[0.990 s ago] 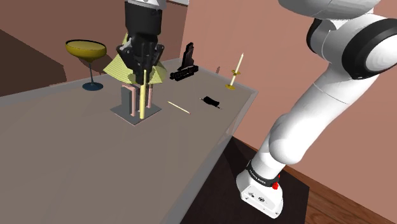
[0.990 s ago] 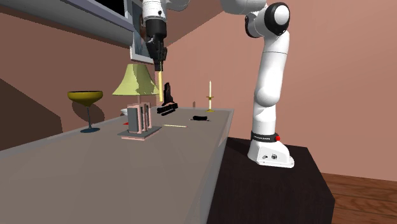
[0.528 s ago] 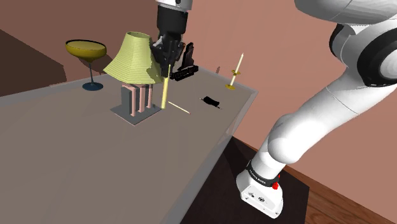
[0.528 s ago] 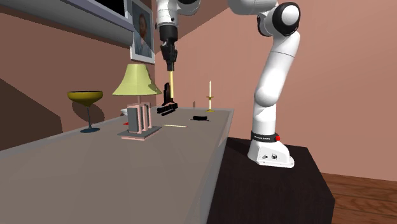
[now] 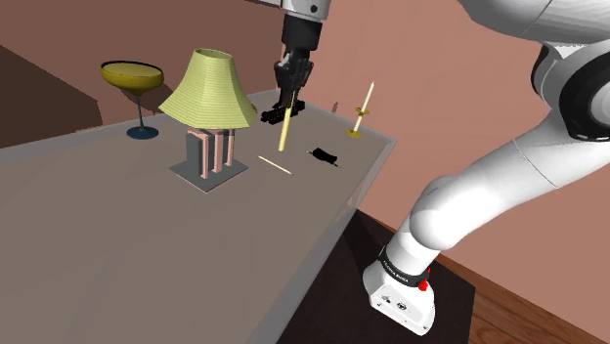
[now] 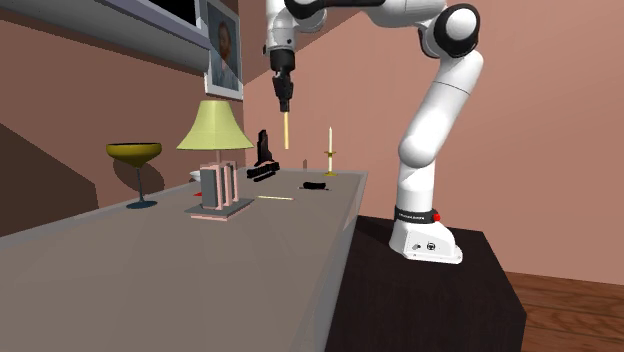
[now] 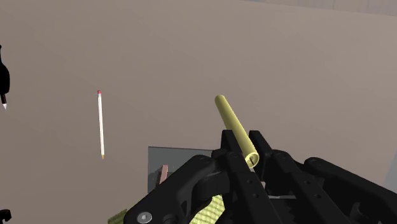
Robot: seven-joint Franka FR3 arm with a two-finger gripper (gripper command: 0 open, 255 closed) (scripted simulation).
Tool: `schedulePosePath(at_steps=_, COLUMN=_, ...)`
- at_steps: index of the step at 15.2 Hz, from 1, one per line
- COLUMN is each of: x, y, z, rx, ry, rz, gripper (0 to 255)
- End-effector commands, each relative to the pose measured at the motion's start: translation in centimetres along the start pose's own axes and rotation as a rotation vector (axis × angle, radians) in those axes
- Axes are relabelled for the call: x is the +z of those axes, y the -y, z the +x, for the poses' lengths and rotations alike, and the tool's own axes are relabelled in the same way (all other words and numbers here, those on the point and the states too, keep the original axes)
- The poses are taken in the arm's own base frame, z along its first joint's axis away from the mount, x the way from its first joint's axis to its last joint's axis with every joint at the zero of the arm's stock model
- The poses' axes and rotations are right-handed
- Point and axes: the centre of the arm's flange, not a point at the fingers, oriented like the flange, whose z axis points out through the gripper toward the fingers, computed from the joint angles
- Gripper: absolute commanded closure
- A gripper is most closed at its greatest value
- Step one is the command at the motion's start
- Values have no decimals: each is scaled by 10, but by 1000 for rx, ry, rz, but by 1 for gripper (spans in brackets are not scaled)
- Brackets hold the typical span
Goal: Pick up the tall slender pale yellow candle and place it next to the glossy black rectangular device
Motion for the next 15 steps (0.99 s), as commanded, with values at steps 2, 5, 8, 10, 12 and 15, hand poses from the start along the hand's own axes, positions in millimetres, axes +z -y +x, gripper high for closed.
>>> schedulePosePath(at_steps=2, x=4, y=-38, z=-10, rx=-2, ry=0, rz=1, gripper=255)
schedulePosePath(at_steps=5, x=3, y=-77, z=-17, rx=-2, ry=0, rz=1, gripper=255)
schedulePosePath(at_steps=8, x=3, y=-116, z=-23, rx=-2, ry=0, rz=1, gripper=255)
schedulePosePath(at_steps=10, x=2, y=-142, z=-28, rx=-2, ry=0, rz=1, gripper=255)
schedulePosePath(at_steps=12, x=2, y=-168, z=-32, rx=-2, ry=0, rz=1, gripper=255)
schedulePosePath(at_steps=15, x=1, y=-207, z=-39, rx=-2, ry=0, rz=1, gripper=255)
